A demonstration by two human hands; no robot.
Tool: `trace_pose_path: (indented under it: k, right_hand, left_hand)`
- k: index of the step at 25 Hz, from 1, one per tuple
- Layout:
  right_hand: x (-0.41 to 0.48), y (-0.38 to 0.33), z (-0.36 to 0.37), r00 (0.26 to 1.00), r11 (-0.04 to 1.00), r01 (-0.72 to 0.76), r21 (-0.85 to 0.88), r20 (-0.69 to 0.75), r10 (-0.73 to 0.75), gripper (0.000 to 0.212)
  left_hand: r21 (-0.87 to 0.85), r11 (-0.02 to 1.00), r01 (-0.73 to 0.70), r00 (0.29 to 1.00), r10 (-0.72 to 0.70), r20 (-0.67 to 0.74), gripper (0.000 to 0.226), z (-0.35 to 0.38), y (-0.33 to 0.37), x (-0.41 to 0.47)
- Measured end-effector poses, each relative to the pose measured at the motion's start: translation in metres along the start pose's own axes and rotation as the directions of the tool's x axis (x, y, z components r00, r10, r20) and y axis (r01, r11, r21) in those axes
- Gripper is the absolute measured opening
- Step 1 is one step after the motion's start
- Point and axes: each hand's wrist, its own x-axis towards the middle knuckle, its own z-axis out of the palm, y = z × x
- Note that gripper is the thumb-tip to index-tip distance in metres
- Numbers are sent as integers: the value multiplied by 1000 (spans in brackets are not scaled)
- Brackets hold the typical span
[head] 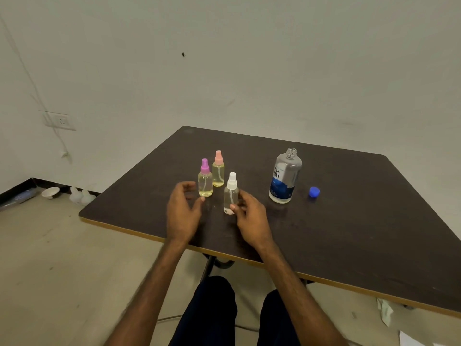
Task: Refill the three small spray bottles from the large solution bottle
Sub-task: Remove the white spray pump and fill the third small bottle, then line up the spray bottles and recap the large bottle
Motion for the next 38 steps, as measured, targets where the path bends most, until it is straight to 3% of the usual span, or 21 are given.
trace_pose_path:
  k: [3, 6, 7, 9, 12, 15, 18, 20, 23, 27, 32, 38]
  right_hand:
    - [2, 0, 1, 1000, 1000, 5, 25, 4, -5, 47]
    - [7, 0, 2, 999, 999, -31, 15, -20, 31, 43]
    - [7, -2, 2, 999, 1000, -25, 10, -34, 26, 41]
    - [14, -8, -3, 998, 999, 4, 38, -61, -1, 37]
    - [37, -31, -24, 993, 994, 53, 93, -113, -42, 32]
    - [69, -67, -64, 980, 994, 103, 27, -174, -97, 27]
    - [111, -98, -118, 974, 986, 146, -74, -165, -157, 37]
    - [150, -103, -154, 974, 985, 151, -84, -159, -163, 39]
    - [207, -74, -184, 977, 994, 93, -52, -187, -101, 40]
    - [256, 15, -175, 989, 994, -44, -95, -142, 30, 35]
    - [299, 107, -131, 987, 986, -131, -108, -110, 119, 41]
    - [350, 161, -91, 966, 980, -199, -19, -172, 193, 45]
  left_hand:
    - [127, 991, -30, 999, 34, -28, 62, -2, 2, 14]
    - [186, 973, -137, 978, 163, -130, 58, 0, 15, 9]
    - [162, 967, -199, 965, 222, -140, 54, 2, 20, 4]
    - [58, 959, -277, 960, 278, -16, 46, 14, 36, -3]
    - [-148, 958, -246, 942, 272, 198, 41, 30, 69, 10]
    - [-300, 913, -276, 930, 332, 155, 36, 40, 109, 46]
    - [-393, 848, -357, 891, 436, 131, 36, 57, 140, 83]
    - [-307, 875, -375, 892, 430, 137, 36, 85, 137, 104]
    - [9, 958, -286, 911, 269, 311, 45, 141, 99, 122]
    - [362, 867, -343, 833, 102, 544, 52, 200, 50, 123]
    - [451, 800, -396, 826, 96, 555, 48, 225, 30, 127]
    - [484, 758, -438, 814, 105, 572, 55, 228, 30, 130]
